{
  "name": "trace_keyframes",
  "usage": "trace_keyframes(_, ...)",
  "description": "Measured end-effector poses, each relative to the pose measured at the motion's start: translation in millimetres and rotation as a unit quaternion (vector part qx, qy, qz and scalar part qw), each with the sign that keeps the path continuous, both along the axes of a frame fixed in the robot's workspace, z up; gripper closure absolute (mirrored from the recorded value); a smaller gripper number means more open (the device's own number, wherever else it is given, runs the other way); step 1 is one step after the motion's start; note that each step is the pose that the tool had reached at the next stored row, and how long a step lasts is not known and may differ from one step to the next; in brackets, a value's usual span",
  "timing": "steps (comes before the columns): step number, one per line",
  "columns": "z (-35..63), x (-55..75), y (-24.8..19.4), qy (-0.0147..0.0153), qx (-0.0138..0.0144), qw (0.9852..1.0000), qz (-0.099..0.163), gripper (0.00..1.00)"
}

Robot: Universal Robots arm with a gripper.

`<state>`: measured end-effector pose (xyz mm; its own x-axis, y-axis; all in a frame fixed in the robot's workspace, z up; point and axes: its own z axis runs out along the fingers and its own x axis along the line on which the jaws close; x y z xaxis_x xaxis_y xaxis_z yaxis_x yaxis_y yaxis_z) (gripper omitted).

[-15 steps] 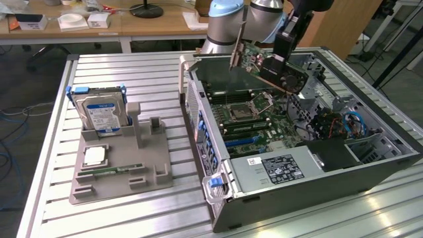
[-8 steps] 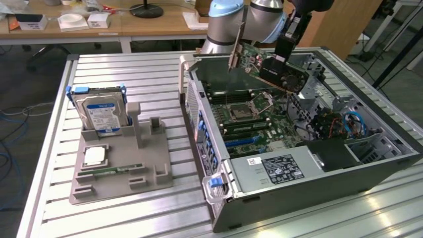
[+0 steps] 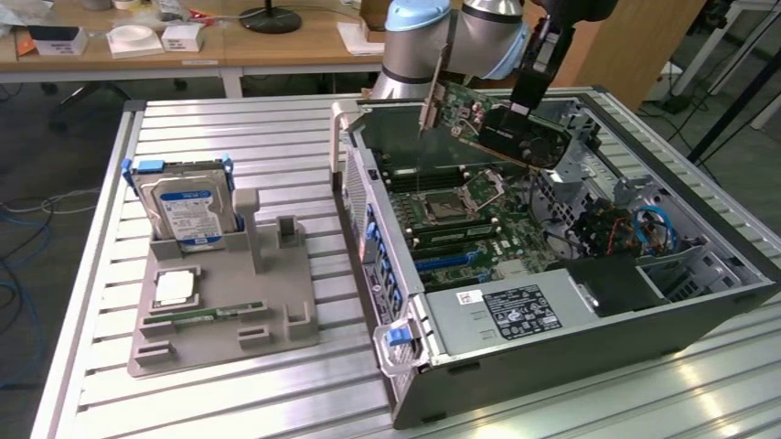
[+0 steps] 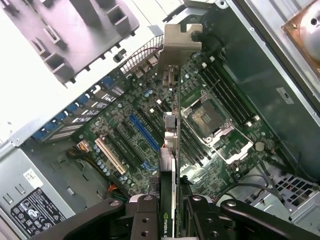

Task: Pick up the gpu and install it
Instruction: 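Insert the gpu into the slot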

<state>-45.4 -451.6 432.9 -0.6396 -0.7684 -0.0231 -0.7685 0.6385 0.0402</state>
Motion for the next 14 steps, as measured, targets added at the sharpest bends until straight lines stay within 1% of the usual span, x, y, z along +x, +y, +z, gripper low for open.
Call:
trace_keyframes(4, 0.0, 0.3, 0.0, 0.0, 0.0, 0.9998, 0.022, 0.74)
trace_keyframes(7, 0.0, 0.5, 0.0, 0.0, 0.0, 0.9992, 0.039, 0.74)
trace_keyframes(11, 0.0, 0.9, 0.0, 0.0, 0.0, 0.9979, 0.064, 0.74)
trace_keyframes(14, -0.1, 1.3, 0.0, 0.0, 0.0, 0.9965, 0.083, 0.74)
